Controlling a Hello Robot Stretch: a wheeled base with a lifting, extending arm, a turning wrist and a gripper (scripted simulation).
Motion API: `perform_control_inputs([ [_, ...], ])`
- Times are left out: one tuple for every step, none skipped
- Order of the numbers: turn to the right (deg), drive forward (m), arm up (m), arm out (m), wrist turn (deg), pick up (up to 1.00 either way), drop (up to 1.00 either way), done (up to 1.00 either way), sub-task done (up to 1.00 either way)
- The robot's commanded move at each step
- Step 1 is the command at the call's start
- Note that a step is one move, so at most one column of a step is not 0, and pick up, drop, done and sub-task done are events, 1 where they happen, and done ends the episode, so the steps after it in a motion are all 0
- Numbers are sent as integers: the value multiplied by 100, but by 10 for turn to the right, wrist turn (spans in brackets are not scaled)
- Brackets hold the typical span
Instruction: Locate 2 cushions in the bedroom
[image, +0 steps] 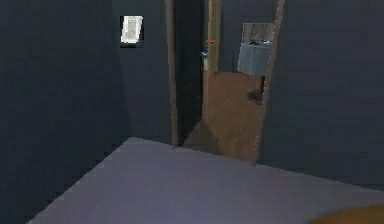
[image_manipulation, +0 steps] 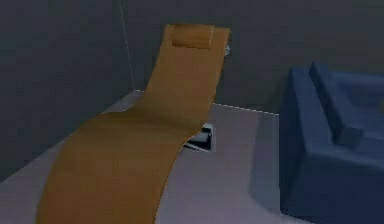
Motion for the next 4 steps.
perform_control_inputs([
  [-330, 0, 0, 0, 0, 0, 0, 0, 0],
  [0, 15, 0, 0, 0, 0, 0, 0, 0],
  [390, 0, 0, 0, 0, 0, 0, 0, 0],
  [0, 100, 0, 0, 0, 0, 0, 0, 0],
])
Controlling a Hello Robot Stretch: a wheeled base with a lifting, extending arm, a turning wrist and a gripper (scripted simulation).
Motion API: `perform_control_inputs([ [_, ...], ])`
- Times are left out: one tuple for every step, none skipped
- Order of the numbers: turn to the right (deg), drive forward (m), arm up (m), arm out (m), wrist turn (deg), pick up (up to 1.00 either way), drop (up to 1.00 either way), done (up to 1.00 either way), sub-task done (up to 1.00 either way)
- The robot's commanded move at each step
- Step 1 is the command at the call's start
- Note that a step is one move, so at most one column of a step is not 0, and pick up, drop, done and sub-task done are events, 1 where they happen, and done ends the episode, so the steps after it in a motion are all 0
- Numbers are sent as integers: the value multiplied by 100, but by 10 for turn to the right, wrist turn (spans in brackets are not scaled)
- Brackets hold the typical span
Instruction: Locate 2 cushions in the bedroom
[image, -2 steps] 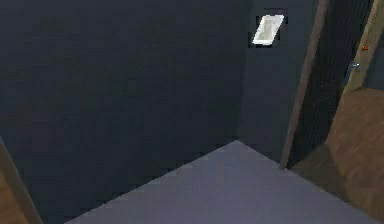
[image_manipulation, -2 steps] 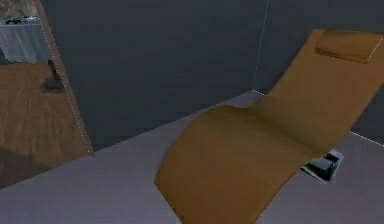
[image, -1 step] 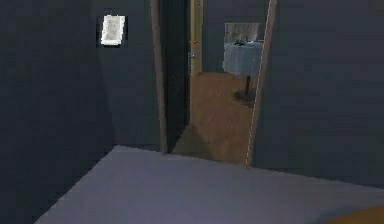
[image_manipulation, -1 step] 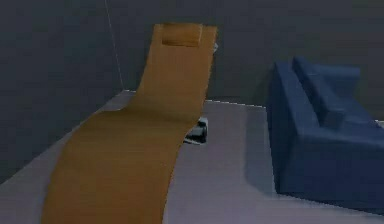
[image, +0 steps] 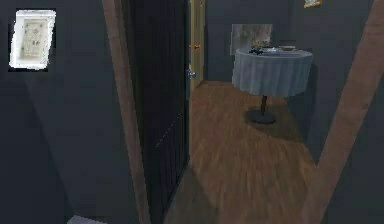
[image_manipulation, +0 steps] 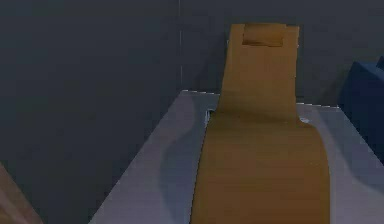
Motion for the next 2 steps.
perform_control_inputs([
  [0, 30, 0, 0, 0, 0, 0, 0, 0],
  [150, 0, 0, 0, 0, 0, 0, 0, 0],
])
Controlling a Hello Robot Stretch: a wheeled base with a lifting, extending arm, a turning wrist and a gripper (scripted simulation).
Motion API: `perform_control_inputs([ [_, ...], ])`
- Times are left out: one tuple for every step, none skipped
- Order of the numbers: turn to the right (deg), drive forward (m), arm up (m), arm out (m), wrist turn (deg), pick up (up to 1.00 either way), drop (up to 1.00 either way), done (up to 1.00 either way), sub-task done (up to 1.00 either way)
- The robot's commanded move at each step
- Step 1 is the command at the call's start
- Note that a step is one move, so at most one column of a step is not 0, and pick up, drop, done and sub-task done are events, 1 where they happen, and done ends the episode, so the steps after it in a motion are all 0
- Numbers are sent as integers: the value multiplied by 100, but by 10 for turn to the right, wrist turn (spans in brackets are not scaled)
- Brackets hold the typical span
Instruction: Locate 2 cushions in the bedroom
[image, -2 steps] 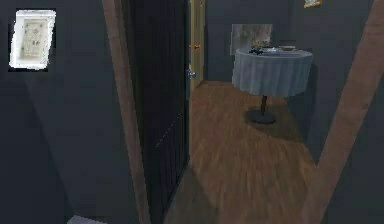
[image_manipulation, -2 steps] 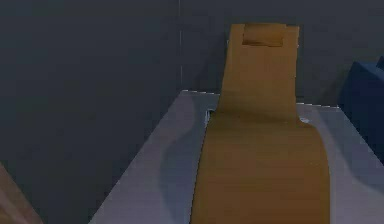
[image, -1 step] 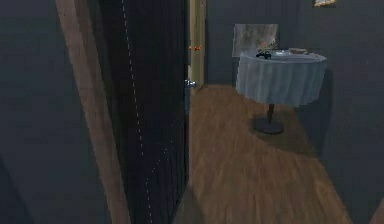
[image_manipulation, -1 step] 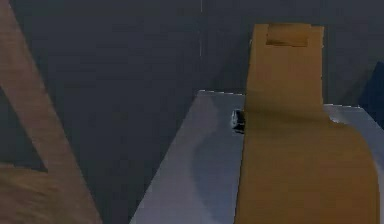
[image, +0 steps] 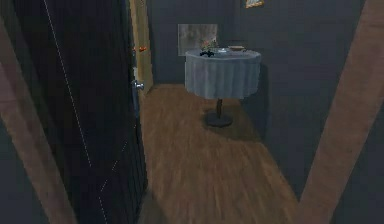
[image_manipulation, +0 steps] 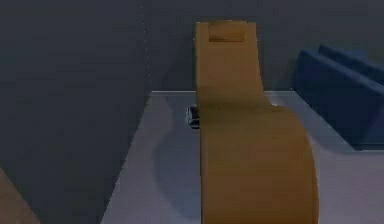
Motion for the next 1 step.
perform_control_inputs([
  [0, 100, 0, 0, 0, 0, 0, 0, 0],
])
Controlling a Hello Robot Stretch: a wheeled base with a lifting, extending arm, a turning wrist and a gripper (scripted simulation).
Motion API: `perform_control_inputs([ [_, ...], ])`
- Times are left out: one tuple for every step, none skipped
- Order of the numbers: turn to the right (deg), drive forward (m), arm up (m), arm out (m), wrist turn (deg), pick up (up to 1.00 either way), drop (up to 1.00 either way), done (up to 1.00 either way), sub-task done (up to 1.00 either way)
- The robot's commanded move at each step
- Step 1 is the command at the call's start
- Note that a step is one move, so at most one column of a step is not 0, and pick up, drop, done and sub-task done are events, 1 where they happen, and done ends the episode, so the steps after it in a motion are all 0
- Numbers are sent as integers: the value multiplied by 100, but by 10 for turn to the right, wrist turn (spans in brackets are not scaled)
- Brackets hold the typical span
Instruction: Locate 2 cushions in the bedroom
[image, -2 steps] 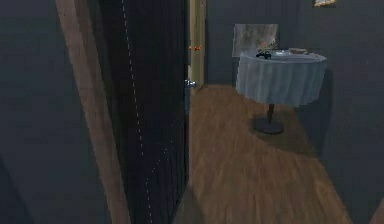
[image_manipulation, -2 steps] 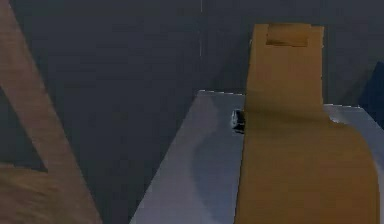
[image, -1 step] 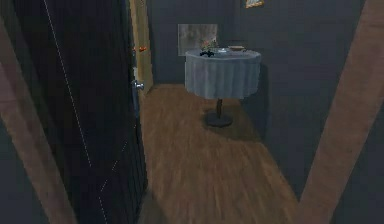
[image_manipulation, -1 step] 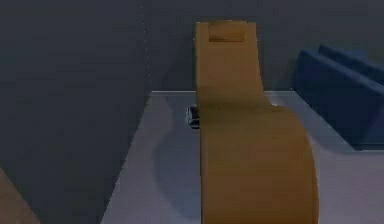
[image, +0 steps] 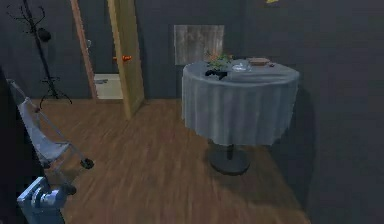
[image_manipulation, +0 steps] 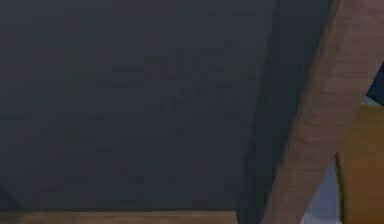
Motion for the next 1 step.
perform_control_inputs([
  [0, 20, 0, 0, 0, 0, 0, 0, 0],
])
